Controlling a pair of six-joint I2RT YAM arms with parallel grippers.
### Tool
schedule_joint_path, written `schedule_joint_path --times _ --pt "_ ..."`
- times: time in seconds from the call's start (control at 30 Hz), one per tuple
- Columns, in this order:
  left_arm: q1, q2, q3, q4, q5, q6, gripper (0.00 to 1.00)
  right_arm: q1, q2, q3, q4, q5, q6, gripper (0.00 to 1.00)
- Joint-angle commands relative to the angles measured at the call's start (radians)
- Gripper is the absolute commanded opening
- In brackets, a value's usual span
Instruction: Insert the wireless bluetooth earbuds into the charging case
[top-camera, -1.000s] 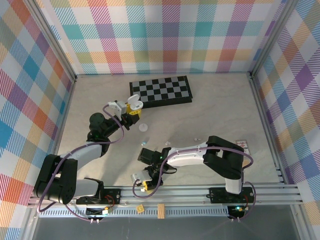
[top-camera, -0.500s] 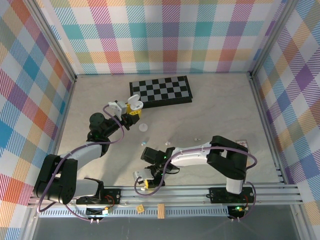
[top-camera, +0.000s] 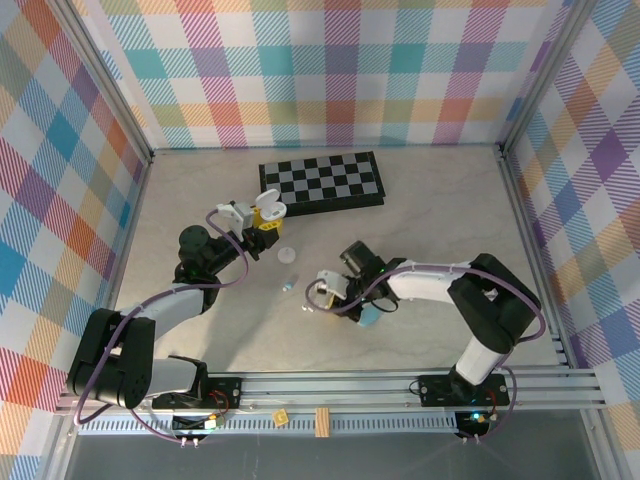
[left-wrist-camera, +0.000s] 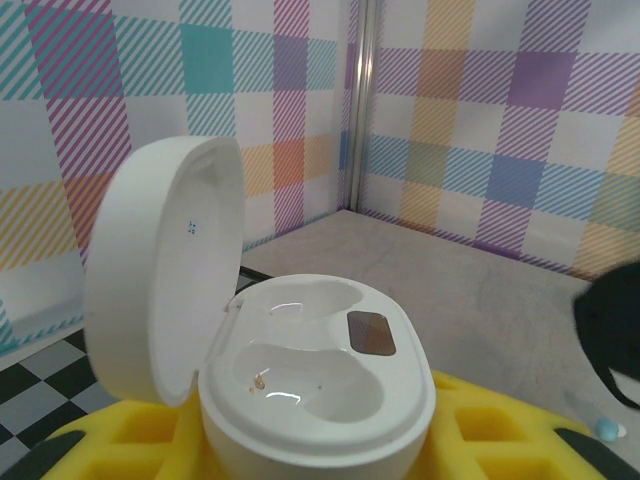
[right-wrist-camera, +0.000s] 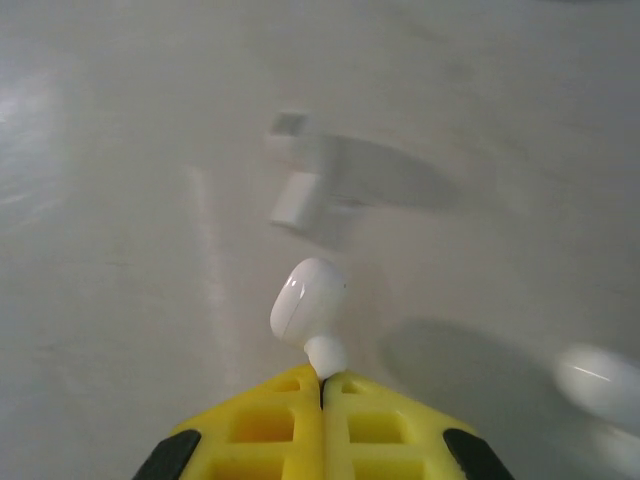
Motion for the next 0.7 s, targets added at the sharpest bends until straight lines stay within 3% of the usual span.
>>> schedule_joint_path --times 0.0,0.33,0.67 --pt "0.019 -0.016 0.001 0.001 0.026 0.023 0.39 -0.06 -0.038 -0.004 0.093 -0.008 0.071 0.0" --pt "0.023 -0.01 0.003 -0.006 0.038 0.037 0.39 -0.146 0.026 0.147 0.046 0.011 0.068 0.01" --pt "0.043 -0.023 -0.007 0.001 0.037 0.033 0.39 -0.186 0.264 0.354 -0.035 0.087 0.103 0.02"
